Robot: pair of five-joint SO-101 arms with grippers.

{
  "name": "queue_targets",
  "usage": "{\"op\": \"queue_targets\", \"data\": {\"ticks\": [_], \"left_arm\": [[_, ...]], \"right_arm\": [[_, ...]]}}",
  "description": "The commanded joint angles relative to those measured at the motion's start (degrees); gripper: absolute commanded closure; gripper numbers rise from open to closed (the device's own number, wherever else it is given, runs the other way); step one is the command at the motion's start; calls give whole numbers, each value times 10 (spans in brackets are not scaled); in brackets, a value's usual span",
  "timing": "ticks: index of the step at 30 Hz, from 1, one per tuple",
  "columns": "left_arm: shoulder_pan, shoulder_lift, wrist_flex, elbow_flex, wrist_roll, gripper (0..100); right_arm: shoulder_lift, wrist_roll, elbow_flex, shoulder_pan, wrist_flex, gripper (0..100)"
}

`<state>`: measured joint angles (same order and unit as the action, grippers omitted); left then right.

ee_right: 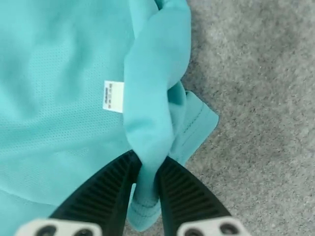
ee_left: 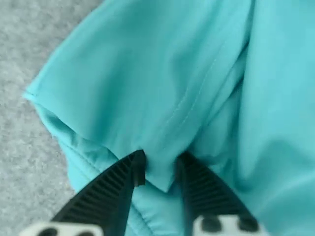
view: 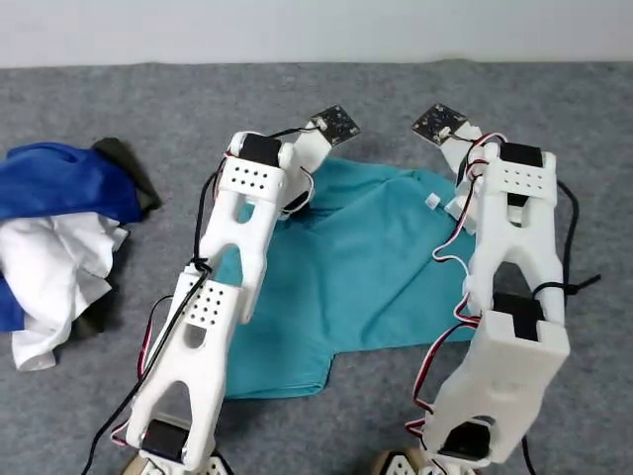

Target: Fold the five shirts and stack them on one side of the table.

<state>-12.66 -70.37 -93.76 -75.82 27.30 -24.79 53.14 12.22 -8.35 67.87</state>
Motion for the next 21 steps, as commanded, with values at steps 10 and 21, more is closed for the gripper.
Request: {"op": "queue_targets", "data": {"ticks": [10,21], "left_arm": [[-7,11,-26,-126,-4,994],[15,136,-69,-130,-29,994]], "right_arm": [[41,-7,57,3,7,988],[106,-7,59,3,40,988]]}}
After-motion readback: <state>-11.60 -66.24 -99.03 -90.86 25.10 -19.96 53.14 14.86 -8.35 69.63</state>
